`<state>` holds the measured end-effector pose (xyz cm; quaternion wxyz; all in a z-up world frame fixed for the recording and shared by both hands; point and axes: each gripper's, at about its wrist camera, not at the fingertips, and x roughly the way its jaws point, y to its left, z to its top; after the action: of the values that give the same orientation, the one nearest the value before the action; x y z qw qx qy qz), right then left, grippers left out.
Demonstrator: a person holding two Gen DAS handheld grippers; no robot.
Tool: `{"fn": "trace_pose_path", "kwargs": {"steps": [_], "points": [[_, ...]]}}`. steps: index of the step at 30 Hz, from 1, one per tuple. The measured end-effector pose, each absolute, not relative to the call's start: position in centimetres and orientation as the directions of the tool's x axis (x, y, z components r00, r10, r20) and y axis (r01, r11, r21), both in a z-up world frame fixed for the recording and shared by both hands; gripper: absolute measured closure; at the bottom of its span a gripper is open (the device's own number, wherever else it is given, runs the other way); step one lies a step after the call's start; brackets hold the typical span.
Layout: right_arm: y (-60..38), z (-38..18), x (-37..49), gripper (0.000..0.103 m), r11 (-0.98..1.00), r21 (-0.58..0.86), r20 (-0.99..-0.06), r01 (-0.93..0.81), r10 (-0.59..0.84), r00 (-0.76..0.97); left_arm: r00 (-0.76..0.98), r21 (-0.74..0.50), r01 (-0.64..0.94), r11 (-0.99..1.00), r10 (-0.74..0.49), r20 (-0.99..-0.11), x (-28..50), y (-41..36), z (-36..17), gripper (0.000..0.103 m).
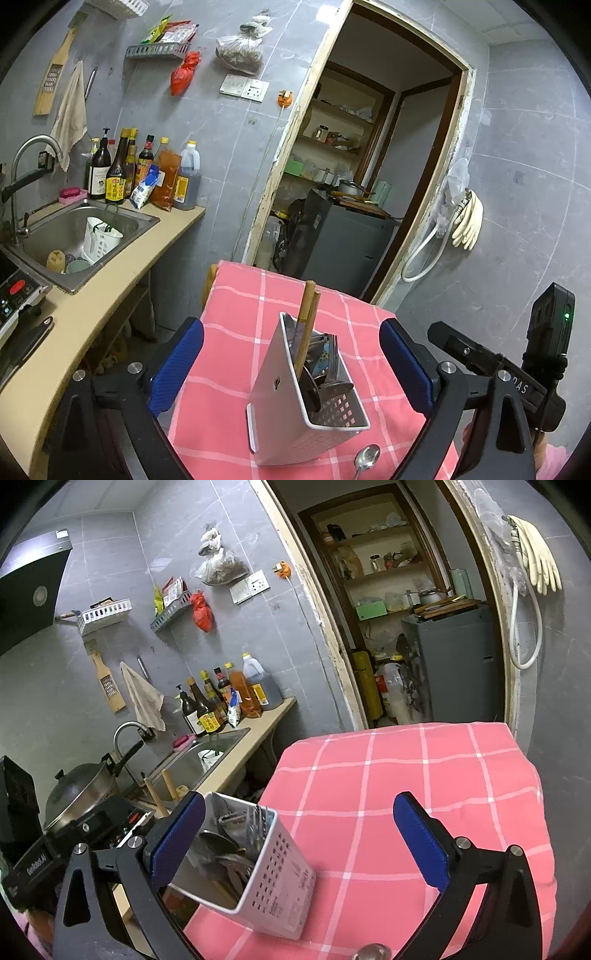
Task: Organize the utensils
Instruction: 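Move both tools back from the caddy toward the spoon on the cloth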
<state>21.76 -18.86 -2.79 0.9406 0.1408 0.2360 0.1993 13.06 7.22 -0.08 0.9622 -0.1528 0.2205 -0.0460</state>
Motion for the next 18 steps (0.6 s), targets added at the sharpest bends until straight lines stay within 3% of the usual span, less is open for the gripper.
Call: {"fn": "trace_pose_path", "kwargs": {"steps": [18], "points": [[-20.5,-5.0,18.1,0.003,0.904,0.352,-0.449,-0.244,0.392,0.803,0.889,-0.267,0.070,0.961,-0.181,-0.420,11.1,6.4,-0.3,0.005]]}}
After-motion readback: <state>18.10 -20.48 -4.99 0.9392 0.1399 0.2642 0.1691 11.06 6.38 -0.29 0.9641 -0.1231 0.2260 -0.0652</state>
